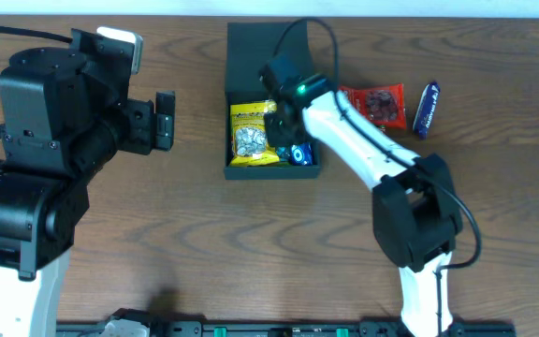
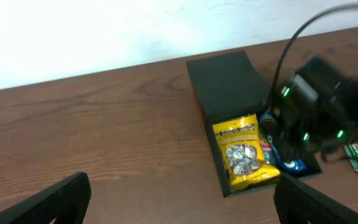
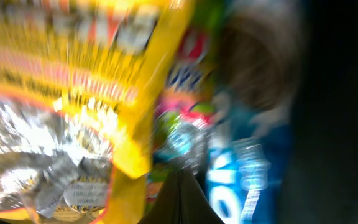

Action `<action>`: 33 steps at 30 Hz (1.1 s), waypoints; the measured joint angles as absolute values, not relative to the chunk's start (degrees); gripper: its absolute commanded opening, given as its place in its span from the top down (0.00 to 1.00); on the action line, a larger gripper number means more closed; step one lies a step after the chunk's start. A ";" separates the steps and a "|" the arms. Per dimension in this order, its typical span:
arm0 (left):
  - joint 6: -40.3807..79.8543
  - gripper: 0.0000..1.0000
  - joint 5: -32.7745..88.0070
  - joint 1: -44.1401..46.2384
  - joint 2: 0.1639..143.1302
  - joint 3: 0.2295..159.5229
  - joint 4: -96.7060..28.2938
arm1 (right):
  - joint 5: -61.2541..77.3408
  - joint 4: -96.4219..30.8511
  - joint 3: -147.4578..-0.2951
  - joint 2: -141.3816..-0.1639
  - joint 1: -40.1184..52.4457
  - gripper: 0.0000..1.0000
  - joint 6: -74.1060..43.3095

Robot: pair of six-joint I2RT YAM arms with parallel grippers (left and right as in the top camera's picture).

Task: Pack container
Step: 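Lower the yellow Hacks bag into the box and open the right gripper, then move right gripper to the red Hacks bag and grasp it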

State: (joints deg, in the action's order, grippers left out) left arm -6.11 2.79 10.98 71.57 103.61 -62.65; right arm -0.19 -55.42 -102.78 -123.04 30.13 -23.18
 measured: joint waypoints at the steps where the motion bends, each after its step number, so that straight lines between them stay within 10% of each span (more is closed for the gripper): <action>1: -6.02 0.05 2.76 10.98 71.57 103.61 -62.65 | -0.84 -55.70 -104.03 -123.04 29.52 0.99 -23.03; 19: -5.76 0.05 2.76 10.98 71.57 103.61 -62.65 | -12.93 -59.40 -106.67 -123.02 5.50 0.98 -39.24; 23: -5.76 0.05 2.76 10.98 71.57 103.61 -62.65 | -9.67 -59.31 -106.65 -123.02 4.29 0.05 -49.60; 33: -5.32 0.05 2.79 10.96 71.57 103.61 -62.67 | -3.53 -53.21 -106.65 -123.11 5.17 0.01 -71.66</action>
